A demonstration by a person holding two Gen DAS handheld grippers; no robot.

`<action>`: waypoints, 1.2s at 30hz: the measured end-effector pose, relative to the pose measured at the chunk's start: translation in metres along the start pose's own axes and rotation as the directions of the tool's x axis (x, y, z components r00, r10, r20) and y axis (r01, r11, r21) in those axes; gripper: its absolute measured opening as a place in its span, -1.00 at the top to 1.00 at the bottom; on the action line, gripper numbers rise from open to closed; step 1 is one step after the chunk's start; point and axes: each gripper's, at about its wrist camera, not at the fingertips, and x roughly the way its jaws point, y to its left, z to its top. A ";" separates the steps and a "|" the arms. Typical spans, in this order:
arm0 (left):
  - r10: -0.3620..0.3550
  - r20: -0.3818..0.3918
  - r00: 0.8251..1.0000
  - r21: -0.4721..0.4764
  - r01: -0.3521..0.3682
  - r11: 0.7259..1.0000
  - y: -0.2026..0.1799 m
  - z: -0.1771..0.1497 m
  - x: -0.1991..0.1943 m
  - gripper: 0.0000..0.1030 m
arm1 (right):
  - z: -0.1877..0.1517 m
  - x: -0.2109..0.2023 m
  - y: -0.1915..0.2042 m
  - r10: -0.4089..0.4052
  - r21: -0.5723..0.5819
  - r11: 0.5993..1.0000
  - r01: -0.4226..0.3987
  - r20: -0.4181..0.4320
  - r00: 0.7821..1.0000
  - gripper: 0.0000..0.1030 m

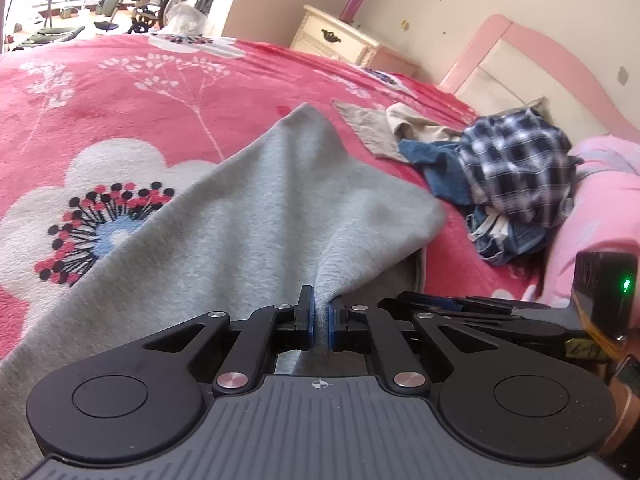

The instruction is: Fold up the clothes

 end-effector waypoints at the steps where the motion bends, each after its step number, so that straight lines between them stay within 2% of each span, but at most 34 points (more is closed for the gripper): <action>1: -0.001 0.001 1.000 0.004 0.001 1.000 -0.001 0.000 0.000 0.91 | 0.000 -0.004 0.001 0.007 -0.048 0.999 -0.006 0.018 1.000 0.43; 4: -0.003 0.000 1.000 0.019 0.003 1.000 -0.004 -0.001 0.002 0.91 | 0.008 0.018 0.016 -0.038 -0.220 0.975 0.036 -0.005 0.999 0.46; 5: -0.004 -0.001 1.000 0.022 0.004 1.000 -0.005 -0.001 0.003 0.91 | 0.009 0.026 0.018 -0.098 -0.269 0.958 0.093 -0.003 0.995 0.50; 7: -0.008 -0.001 1.000 0.020 0.008 1.000 -0.006 -0.002 0.004 0.91 | 0.014 0.031 -0.003 -0.206 -0.202 0.957 0.207 0.030 0.978 0.53; 8: -0.008 -0.001 1.000 0.021 0.008 1.000 -0.006 -0.003 0.003 0.91 | 0.016 0.034 -0.014 -0.256 -0.163 0.952 0.260 0.042 0.966 0.60; 10: -0.009 -0.005 1.000 0.018 0.009 1.000 -0.006 -0.003 0.004 0.91 | 0.022 0.027 -0.034 -0.252 -0.036 0.966 0.254 0.054 0.966 0.70; 12: -0.010 -0.011 1.000 0.018 0.010 1.000 -0.007 -0.003 0.005 0.91 | 0.024 0.025 -0.032 -0.200 -0.035 0.978 0.203 0.073 0.977 0.64; 15: -0.013 -0.022 1.000 0.031 0.014 0.999 -0.009 -0.005 0.008 0.91 | 0.024 0.034 -0.033 -0.223 -0.089 0.970 0.228 0.063 0.973 0.70; 19: -0.016 -0.042 0.999 0.025 0.017 1.000 -0.009 -0.008 0.014 0.91 | 0.034 0.027 -0.071 -0.338 0.086 0.940 0.330 0.103 0.936 0.76; 23: -0.009 -0.053 0.999 0.058 0.012 0.998 -0.013 -0.014 0.016 0.91 | 0.038 0.023 -0.073 -0.346 0.047 0.938 0.343 0.112 0.931 0.76; 24: -0.009 -0.056 0.998 0.059 0.013 0.998 -0.014 -0.014 0.017 0.91 | 0.038 0.023 -0.072 -0.380 0.031 0.925 0.379 0.112 0.918 0.76; 27: -0.011 -0.076 0.997 0.054 0.015 0.998 -0.014 -0.016 0.023 0.91 | 0.038 0.015 -0.078 -0.466 0.110 0.884 0.455 0.125 0.876 0.73; 31: -0.012 -0.110 0.994 0.090 0.022 0.996 -0.019 -0.021 0.027 0.85 | 0.029 -0.008 -0.077 -0.512 0.173 0.856 0.486 0.161 0.844 0.68; 32: -0.012 -0.117 0.993 0.100 0.024 0.995 -0.021 -0.022 0.027 0.81 | 0.027 -0.013 -0.077 -0.514 0.181 0.855 0.486 0.170 0.841 0.68; 34: -0.026 -0.138 0.990 0.098 0.040 0.994 -0.022 -0.023 0.026 0.59 | 0.024 -0.023 -0.074 -0.514 0.190 0.855 0.482 0.190 0.837 0.67; 36: -0.043 -0.154 0.987 0.090 0.057 0.994 -0.022 -0.022 0.023 0.36 | 0.025 -0.030 -0.070 -0.471 0.183 0.880 0.438 0.215 0.856 0.65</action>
